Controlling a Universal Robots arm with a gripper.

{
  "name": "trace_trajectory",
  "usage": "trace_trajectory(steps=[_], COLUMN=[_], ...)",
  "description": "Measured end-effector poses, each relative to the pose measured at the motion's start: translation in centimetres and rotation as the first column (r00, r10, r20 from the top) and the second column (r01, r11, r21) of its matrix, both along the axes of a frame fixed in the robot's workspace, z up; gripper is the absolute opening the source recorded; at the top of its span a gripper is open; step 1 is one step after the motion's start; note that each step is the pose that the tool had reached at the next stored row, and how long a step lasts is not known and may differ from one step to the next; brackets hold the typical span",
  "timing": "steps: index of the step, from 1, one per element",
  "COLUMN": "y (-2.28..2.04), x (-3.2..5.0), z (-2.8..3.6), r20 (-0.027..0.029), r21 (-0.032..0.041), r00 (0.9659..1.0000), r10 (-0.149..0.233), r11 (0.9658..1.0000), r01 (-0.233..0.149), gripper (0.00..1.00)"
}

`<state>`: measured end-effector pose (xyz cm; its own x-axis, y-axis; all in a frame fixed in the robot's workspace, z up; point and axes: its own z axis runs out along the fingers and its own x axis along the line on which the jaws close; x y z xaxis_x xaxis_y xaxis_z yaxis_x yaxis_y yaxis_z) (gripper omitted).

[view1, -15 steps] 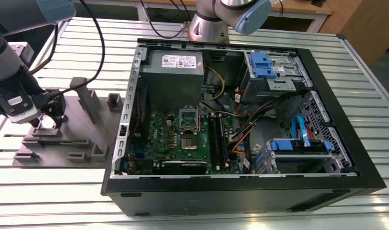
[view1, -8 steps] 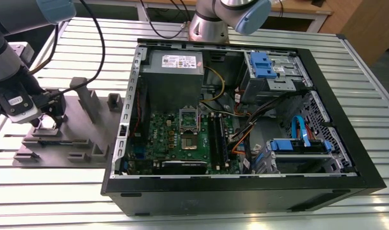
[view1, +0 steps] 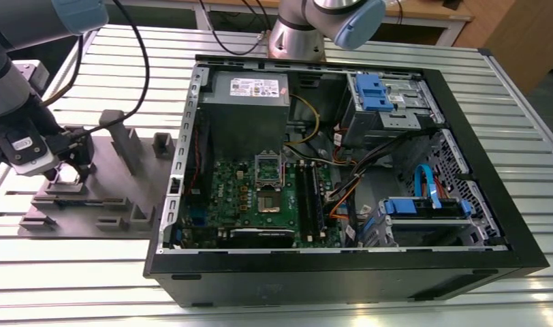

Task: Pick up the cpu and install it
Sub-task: 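Pick up the cpu and move it towards the insertion slot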

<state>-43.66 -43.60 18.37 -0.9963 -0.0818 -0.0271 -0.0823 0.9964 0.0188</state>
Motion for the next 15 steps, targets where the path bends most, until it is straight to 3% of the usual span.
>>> trace_trajectory(steps=[9, 15], y=[0.0, 0.0], x=[0.0, 0.0], z=[-0.06, -0.09], r20=[0.0, -0.0001], r21=[0.0001, 0.0008], r00=[0.9993, 0.9992], r10=[-0.038, -0.04], r11=[0.9993, 0.9992], r01=[0.038, 0.04], gripper=[0.59, 0.59])
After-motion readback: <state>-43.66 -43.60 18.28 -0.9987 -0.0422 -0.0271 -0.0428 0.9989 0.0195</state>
